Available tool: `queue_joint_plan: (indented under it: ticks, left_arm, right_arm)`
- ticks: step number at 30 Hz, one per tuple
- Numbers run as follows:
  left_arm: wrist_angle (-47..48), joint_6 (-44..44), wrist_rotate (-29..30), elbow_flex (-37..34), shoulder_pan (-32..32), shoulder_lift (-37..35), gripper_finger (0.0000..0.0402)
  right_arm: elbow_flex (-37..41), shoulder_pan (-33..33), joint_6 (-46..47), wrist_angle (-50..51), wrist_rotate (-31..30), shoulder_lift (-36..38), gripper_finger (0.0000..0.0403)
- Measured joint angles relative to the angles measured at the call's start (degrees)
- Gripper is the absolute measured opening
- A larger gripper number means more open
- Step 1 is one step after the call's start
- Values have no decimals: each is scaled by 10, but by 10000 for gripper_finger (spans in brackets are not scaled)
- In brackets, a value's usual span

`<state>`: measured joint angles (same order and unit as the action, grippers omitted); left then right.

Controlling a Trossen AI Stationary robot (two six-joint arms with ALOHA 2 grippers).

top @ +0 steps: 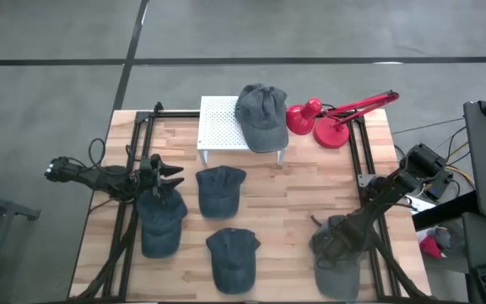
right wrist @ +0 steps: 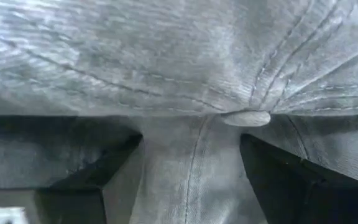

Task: Pick & Place hat
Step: Stack the gray cap on the gray caps on the shelf

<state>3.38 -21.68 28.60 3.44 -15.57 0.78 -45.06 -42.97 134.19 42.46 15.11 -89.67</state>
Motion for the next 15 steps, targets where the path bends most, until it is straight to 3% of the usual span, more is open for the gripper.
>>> queue_joint_plan:
  ticks: [5, 15]
  left_arm:
    - [0, 0, 0, 0, 0, 0, 223]
    - [0, 0, 0, 0, 0, 0, 223]
  right_arm:
    - [4, 6, 0, -12, -4, 0, 214]
    - [5, 27, -14, -47, -84, 0, 127]
